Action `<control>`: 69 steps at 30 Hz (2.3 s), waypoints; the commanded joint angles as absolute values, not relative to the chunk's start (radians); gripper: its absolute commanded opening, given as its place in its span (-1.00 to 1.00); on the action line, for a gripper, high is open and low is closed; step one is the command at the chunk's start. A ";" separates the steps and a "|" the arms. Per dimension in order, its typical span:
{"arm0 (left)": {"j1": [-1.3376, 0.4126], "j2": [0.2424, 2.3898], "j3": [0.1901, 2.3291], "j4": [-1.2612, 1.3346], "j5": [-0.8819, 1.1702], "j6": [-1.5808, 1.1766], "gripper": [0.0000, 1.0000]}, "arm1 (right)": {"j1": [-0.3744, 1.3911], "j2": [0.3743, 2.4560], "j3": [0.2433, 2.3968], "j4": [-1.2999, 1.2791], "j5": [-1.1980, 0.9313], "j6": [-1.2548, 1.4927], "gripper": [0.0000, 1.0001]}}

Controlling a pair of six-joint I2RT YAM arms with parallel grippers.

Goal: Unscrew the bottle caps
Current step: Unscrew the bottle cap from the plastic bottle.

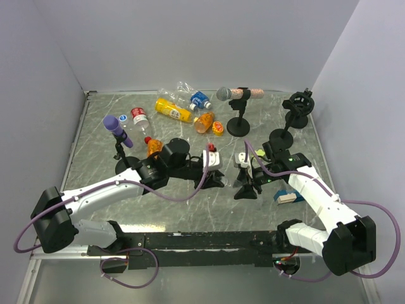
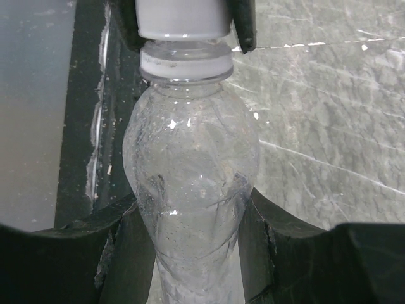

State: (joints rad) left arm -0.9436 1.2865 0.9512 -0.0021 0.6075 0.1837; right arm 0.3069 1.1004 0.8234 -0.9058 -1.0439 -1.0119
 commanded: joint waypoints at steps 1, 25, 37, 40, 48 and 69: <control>-0.948 1.316 1.106 -0.124 0.471 -0.228 -0.99 | 0.302 1.100 0.818 -0.882 -1.086 -1.037 -0.66; -0.879 1.358 1.146 -0.209 0.385 -1.040 -0.99 | 0.304 1.112 0.821 -0.887 -1.074 -1.037 -0.66; -0.848 1.364 1.101 -0.132 0.515 -1.039 -0.42 | 0.305 1.120 0.825 -0.893 -1.077 -1.039 -0.66; -0.845 1.368 1.095 -0.123 0.541 -1.019 0.06 | 0.307 1.118 0.825 -0.893 -1.081 -1.037 -0.66; -0.827 1.336 1.075 -0.146 0.514 -0.922 0.61 | 0.307 1.121 0.825 -0.893 -1.077 -1.037 -0.66; -0.836 0.891 0.639 0.194 0.615 0.190 0.93 | 0.305 1.115 0.813 -0.890 -1.077 -1.051 -0.66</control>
